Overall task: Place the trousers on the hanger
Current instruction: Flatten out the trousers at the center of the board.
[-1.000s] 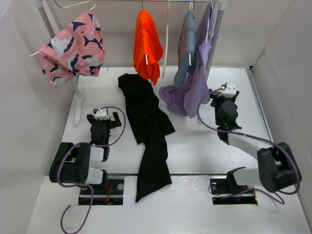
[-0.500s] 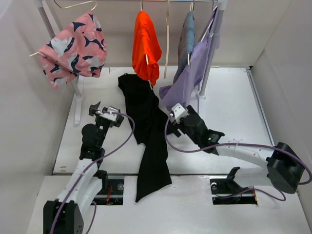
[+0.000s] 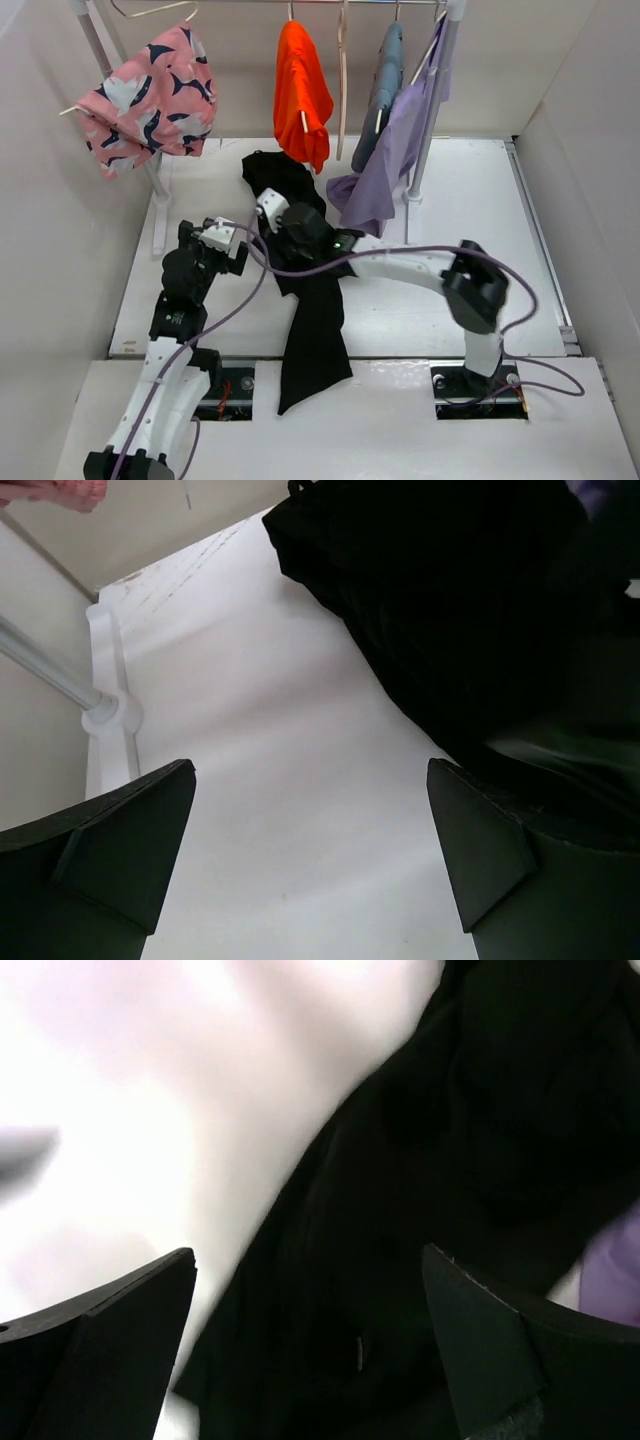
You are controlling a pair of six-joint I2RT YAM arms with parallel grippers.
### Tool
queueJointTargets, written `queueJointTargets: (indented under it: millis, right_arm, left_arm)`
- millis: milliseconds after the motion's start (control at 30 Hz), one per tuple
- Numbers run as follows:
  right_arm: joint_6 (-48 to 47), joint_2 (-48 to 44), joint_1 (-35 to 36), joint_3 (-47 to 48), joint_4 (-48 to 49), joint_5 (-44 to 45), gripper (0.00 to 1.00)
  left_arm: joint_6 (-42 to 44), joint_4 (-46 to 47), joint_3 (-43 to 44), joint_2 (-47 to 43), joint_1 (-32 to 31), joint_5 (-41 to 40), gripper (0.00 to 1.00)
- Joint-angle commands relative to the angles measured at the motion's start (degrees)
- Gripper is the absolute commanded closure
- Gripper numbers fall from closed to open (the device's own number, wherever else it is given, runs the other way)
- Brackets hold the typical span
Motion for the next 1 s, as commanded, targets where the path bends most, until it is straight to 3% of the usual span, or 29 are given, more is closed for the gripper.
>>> queueJointTargets:
  millis: [0, 33, 167, 267, 300, 400, 433, 567, 600, 700, 800, 967]
  right_arm:
    - [6.32, 8.94, -0.14, 13.33, -2.1, 10.01, 0.01]
    - [6.85, 11.23, -0.14, 15.88, -3.24, 15.27, 0.01]
    - [7.56, 19.34, -0.67, 23.38, -13.6, 17.52, 0.01]
    - [13.08, 18.82, -2.95, 21.72, -17.39, 16.65, 0.26]
    - [14.14, 17.77, -4.08, 18.49, -17.4, 16.64, 0.41]
    - [15.03, 12.76, -4.89, 13.46, -16.87, 13.4, 0.62]
    - [15.03, 10.49, -4.89, 11.09, -16.87, 13.39, 0.97]
    - [22.64, 1.28, -6.64, 3.36, -17.75, 13.31, 1.0]
    - [24.68, -1.46, -7.43, 1.07, -17.75, 12.17, 1.0]
    - [32.05, -14.19, -11.81, -9.98, -17.23, 7.69, 1.0]
    - [34.36, -19.39, -12.53, -13.44, -16.7, 6.97, 1.0]
    - [37.61, -23.54, -14.55, -11.79, -17.14, 6.36, 1.0]
  left_arm:
    - [-5.08, -7.54, 4.83, -2.23, -0.2, 0.07, 0.0]
    - [-4.38, -8.59, 5.44, -2.24, -0.2, 1.64, 0.0]
    - [5.64, -15.64, 5.44, -4.43, -0.2, 10.17, 0.02]
    - [5.65, -18.62, 6.06, -5.05, -0.2, 12.1, 0.06]
    - [7.21, -19.32, 6.58, -4.44, -0.2, 13.07, 0.11]
    - [11.35, -22.75, 7.9, -1.54, -0.2, 18.26, 0.14]
    - [13.97, -24.06, 8.78, 0.9, -0.2, 19.4, 0.17]
    - [22.41, -30.54, 14.03, 11.77, -1.25, 23.97, 0.2]
    - [26.87, -32.14, 15.54, 14.78, -3.69, 23.98, 0.2]
    - [28.76, -35.93, 24.92, 27.61, -12.11, 22.06, 0.19]
    - [28.15, -36.47, 30.39, 38.76, -18.29, 21.43, 0.1]
    - [29.63, -32.96, 35.23, 48.12, -27.7, 28.18, 0.03]
